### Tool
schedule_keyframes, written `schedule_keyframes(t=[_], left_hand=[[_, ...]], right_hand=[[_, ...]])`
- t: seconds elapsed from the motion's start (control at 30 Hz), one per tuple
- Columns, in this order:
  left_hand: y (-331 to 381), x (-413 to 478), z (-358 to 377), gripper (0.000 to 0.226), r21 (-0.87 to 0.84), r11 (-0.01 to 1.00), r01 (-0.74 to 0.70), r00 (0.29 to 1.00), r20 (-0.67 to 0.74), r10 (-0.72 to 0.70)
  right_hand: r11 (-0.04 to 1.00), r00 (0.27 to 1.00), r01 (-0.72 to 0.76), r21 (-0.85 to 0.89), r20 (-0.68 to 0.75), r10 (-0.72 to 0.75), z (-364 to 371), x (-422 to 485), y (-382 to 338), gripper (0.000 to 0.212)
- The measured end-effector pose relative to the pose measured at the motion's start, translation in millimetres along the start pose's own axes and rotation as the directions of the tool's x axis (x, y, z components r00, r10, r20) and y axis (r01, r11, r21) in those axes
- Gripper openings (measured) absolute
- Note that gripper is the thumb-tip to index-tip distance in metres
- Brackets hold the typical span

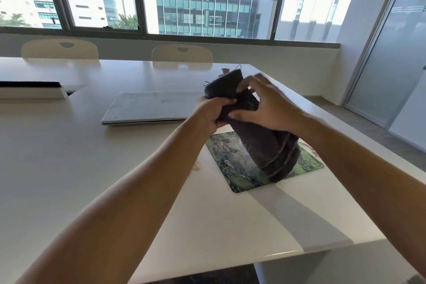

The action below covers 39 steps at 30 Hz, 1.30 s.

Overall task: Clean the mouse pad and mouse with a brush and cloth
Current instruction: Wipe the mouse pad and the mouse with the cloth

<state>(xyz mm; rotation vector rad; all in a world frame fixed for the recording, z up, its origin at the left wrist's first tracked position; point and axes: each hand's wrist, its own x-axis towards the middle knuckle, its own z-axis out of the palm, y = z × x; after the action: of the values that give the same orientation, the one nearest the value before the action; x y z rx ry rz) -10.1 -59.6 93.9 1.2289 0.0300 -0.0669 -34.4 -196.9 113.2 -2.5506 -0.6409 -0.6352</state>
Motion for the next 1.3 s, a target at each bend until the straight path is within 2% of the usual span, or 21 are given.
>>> schedule_keyframes(t=[0.07,0.1,0.2,0.27,0.33,0.4,0.43,0.47,0.5,0.57,0.6,0.63,0.7,0.8,0.9,1.03,1.2,1.23,1.3], left_hand=[[1.6,0.5,3.9,0.013,-0.013,1.0,0.02,0.999,0.036,-0.019],[2.1,1.3,5.4,0.011,-0.009,0.999,0.033,0.998,0.059,-0.032],[4.1,4.7,5.3,0.009,0.055,0.995,0.079,0.988,0.13,-0.086],[8.9,7.2,1.4,0.017,0.115,0.987,0.116,0.971,0.197,-0.137],[14.3,11.1,-7.5,0.026,0.274,0.957,0.092,0.963,0.221,-0.156],[17.6,15.6,-21.1,0.029,0.501,0.865,0.015,0.976,0.182,-0.122],[17.6,17.5,-28.9,0.029,0.635,0.772,-0.04,0.983,0.162,-0.082],[16.6,18.8,-36.8,0.03,0.774,0.624,-0.105,0.986,0.161,-0.034],[13.8,21.2,-44.8,0.03,0.888,0.427,-0.171,0.983,0.186,0.007],[6.1,24.8,-57.0,0.031,0.97,0.04,-0.238,0.971,0.24,-0.027],[1.5,26.8,-61.3,0.033,0.964,-0.098,-0.248,0.967,0.241,-0.078],[-3.1,28.2,-64.1,0.037,0.947,-0.204,-0.25,0.966,0.227,-0.126],[-9.9,28.1,-66.2,0.048,0.913,-0.334,-0.233,0.965,0.173,-0.198],[-13.5,23.9,-67.0,0.058,0.882,-0.407,-0.239,0.96,0.151,-0.237],[-12.2,20.9,-67.8,0.065,0.843,-0.473,-0.255,0.96,0.161,-0.231],[-12.5,18.4,-63.8,0.065,0.803,-0.537,-0.258,0.961,0.154,-0.231],[-10.1,21.3,-55.1,0.059,0.817,-0.529,-0.23,0.966,0.125,-0.228],[-10.1,22.1,-54.6,0.06,0.822,-0.524,-0.225,0.966,0.116,-0.232],[-10.2,23.4,-55.5,0.062,0.838,-0.501,-0.218,0.964,0.107,-0.242]], right_hand=[[1.0,0.99,0.004,-0.03,0.143,0.0,9.7,-2.6,3.7,0.077],[1.0,0.99,0.0,-0.009,0.145,0.001,14.3,-4.7,5.6,0.082],[0.998,1.0,-0.005,0.06,0.031,0.003,21.5,-5.8,14.5,0.075],[0.997,0.999,-0.042,0.063,-0.011,0.042,19.9,-1.6,21.3,0.069],[0.994,0.994,-0.105,0.025,0.0,0.105,14.8,4.8,30.0,0.067],[0.986,0.987,-0.154,-0.06,0.032,0.156,8.3,11.3,38.2,0.066],[0.978,0.983,-0.171,-0.117,0.048,0.177,6.1,14.4,41.3,0.065],[0.967,0.977,-0.186,-0.175,0.067,0.2,5.4,17.0,43.4,0.065],[0.954,0.971,-0.195,-0.227,0.093,0.221,6.7,18.6,44.4,0.064],[0.935,0.957,-0.184,-0.303,0.16,0.24,15.7,18.7,44.2,0.063],[0.931,0.951,-0.166,-0.325,0.197,0.238,22.0,17.9,42.7,0.062],[0.929,0.944,-0.143,-0.34,0.236,0.231,28.4,16.9,40.3,0.061],[0.922,0.925,-0.081,-0.379,0.315,0.211,41.0,16.7,34.4,0.057],[0.906,0.881,0.037,-0.422,0.442,0.17,57.2,16.4,25.6,0.051],[0.94,0.812,0.088,-0.331,0.57,0.125,65.7,10.1,22.3,0.056],[0.977,0.799,0.027,-0.211,0.592,0.106,54.7,1.6,20.9,0.059],[0.979,0.725,0.007,-0.203,0.676,0.135,21.0,2.4,14.1,0.055],[0.98,0.728,-0.014,-0.197,0.67,0.145,16.0,5.0,13.4,0.054],[0.985,0.795,-0.08,-0.152,0.587,0.155,12.6,13.3,13.2,0.051]])
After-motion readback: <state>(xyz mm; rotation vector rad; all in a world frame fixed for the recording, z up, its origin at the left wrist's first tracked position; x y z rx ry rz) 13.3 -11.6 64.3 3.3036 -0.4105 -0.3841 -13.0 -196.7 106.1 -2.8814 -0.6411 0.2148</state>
